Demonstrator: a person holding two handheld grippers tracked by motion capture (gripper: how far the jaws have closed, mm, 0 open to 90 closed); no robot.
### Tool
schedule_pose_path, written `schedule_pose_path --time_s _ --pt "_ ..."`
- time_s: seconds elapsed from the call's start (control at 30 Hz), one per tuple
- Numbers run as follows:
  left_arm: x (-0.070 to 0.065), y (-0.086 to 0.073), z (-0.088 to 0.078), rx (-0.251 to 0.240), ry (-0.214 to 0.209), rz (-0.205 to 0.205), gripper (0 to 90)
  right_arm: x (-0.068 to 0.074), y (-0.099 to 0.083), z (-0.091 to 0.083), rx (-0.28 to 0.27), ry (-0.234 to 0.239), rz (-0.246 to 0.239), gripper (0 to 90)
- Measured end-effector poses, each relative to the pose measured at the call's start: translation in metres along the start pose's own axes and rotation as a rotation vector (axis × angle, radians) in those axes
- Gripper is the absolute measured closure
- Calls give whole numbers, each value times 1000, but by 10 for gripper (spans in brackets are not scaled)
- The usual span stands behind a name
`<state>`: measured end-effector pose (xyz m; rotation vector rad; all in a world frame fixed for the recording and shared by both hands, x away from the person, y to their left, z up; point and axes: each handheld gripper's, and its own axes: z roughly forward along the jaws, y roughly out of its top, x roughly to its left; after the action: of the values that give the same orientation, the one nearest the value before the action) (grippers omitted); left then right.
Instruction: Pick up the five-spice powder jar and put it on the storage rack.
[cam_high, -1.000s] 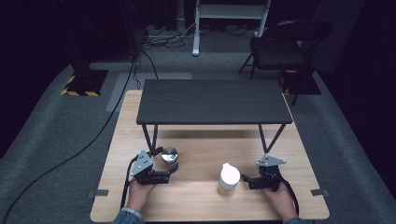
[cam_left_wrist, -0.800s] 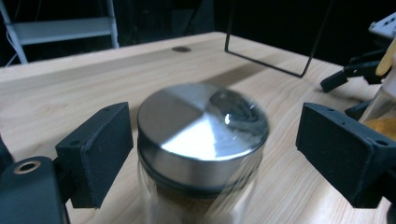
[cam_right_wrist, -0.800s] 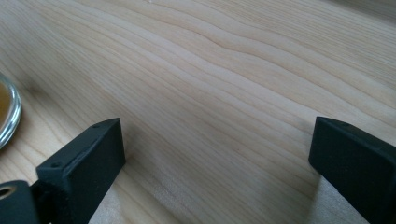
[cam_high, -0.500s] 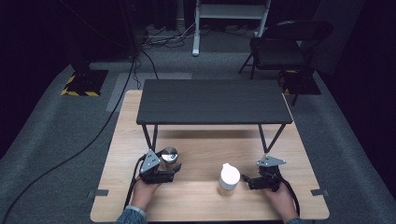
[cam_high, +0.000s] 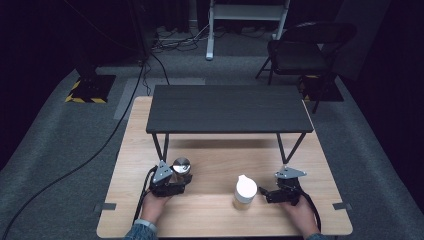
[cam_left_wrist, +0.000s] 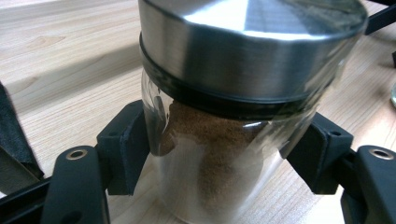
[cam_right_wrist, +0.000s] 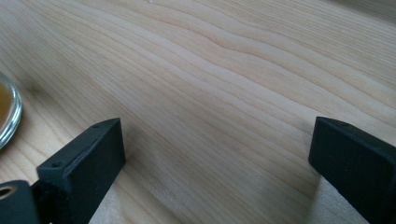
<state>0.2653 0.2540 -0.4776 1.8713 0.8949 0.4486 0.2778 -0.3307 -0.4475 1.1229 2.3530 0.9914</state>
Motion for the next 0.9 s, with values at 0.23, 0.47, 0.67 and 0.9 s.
schedule_pose_path --time_s 0.23,0.47,0.67,0.9 --pt "-1 1 0 8 4 -4 290 0 0 0 0 0 0 33" --pt "-2 2 1 15 7 -1 292 0 0 0 0 0 0 33" --pt "-3 1 1 4 15 3 297 0 0 0 0 0 0 33" --pt "-11 16 -3 -21 10 11 307 -1 1 1 0 2 -2 33"
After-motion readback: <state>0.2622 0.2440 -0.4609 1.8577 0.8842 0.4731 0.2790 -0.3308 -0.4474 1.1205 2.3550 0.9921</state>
